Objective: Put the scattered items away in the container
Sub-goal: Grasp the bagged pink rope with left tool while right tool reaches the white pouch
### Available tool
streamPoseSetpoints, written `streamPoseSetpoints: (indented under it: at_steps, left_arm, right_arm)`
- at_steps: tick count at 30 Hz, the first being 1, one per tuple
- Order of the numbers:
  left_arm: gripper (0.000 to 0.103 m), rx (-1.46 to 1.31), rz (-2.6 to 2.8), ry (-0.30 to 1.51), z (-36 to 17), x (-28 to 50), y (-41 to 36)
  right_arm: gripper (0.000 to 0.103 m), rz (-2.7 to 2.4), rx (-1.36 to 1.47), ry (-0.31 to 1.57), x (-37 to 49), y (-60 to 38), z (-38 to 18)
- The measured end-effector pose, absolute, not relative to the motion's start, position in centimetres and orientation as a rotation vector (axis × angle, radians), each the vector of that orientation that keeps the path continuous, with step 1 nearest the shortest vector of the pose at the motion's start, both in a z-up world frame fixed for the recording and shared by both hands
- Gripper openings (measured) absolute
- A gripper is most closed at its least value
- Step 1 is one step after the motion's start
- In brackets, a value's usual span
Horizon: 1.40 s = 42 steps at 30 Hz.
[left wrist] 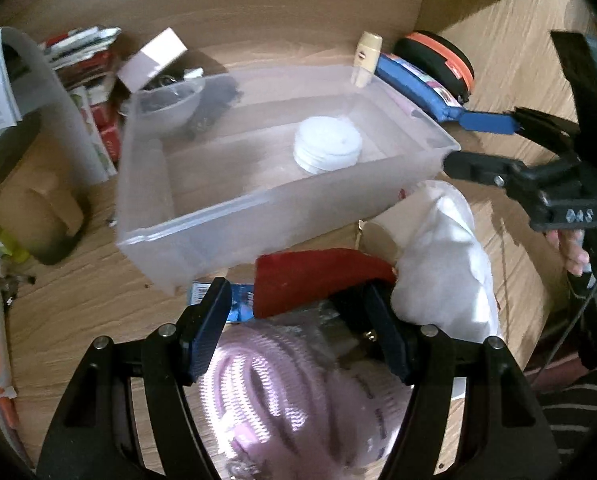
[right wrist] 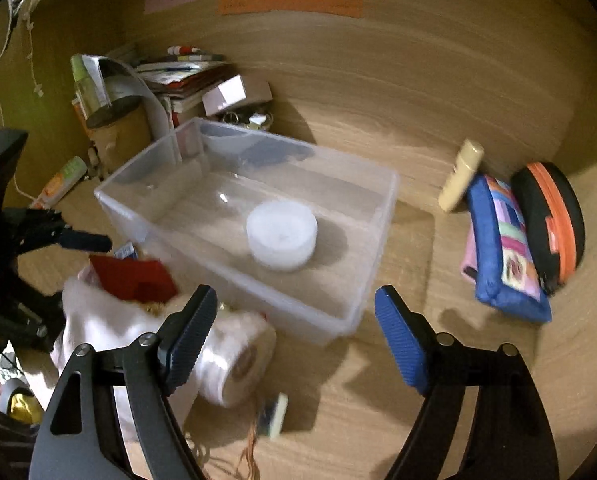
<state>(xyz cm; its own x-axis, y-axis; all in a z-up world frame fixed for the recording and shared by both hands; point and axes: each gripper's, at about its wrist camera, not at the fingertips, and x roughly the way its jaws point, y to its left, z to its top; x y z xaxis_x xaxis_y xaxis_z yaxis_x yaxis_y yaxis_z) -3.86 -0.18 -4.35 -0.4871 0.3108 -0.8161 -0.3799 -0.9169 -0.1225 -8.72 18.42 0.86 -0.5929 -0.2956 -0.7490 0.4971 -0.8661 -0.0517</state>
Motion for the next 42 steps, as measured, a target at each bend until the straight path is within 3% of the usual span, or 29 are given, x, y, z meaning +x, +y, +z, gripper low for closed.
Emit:
streamPoseSetpoints:
  at_steps: [10, 16, 29, 37, 42]
  left_arm:
    - [0.069, -1.313, 2.477, 0.048, -3.0, -2.4, -2.2]
    - [0.078, -1.338, 2.545, -0.042, -2.3, 0.4, -4.8]
    - [0.088, -1.541, 2.582, -0.075, -8.2, 2.4, -6.6]
    - [0.089, -1.514, 2.601, -0.022, -7.6, 1.2, -6.8]
    - [0.095, -1.524, 2.535, -0.035, -8.3, -0.9, -5.8]
  right_arm:
    - [0.079, -2.480, 1.143, 0.234, -6.6, 22.2, -1.0]
    - [0.079, -2.461, 1.152, 0.165, -5.8, 23.0, -1.7]
    - [0.079, -2.404, 1.091, 0.191, -3.7, 20.7, -1.0]
    - [0.080, -2.355, 1.048, 0.206, -2.0, 18.3, 0.2]
    - [0.084, -2.302, 1.062, 0.222, -1.2, 16.1, -0.3]
